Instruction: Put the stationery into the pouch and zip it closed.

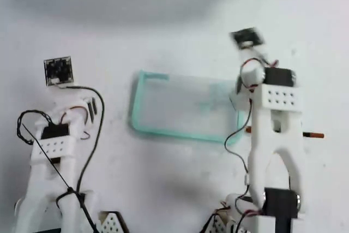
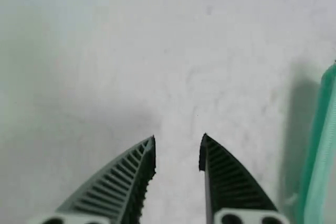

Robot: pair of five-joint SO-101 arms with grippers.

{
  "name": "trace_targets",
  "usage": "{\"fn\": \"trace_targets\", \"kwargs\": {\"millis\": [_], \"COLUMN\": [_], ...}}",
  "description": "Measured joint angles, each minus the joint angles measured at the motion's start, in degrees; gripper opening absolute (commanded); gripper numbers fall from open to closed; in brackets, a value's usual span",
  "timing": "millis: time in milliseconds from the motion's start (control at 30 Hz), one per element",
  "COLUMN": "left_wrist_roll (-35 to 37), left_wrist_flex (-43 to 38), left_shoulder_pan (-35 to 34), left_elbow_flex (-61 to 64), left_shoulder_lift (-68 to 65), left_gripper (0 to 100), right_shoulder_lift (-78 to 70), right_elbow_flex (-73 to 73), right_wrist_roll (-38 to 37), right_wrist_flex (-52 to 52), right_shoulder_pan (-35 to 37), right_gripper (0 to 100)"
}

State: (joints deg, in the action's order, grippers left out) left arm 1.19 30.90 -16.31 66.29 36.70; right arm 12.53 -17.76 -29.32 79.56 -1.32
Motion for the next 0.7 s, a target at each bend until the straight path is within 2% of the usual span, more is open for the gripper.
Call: {"fn": "trace_targets", "kwargs": {"millis": [100, 267, 700], "left_wrist_roll": [0.0, 0.0, 0.0], "left_wrist_flex": [0.0, 0.0, 0.0], "left_shoulder_pan": [0.0, 0.0, 0.0], "left_elbow_flex": [0.0, 0.0, 0.0], "left_shoulder_lift": [-0.1, -0.4, -0.4], "left_gripper": [15, 15, 15], "right_shoulder_lift": [-3.7, -11.3, -24.7], "right_elbow_flex": [0.0, 0.4, 0.7], "right_wrist_roll": [-9.4, -17.3, -27.0], "right_wrist_flex": [-0.9, -6.2, -20.0], "right_shoulder_pan": [-2.2, -6.8, -5.6], "right_gripper": [32.6, 32.6, 32.6]}}
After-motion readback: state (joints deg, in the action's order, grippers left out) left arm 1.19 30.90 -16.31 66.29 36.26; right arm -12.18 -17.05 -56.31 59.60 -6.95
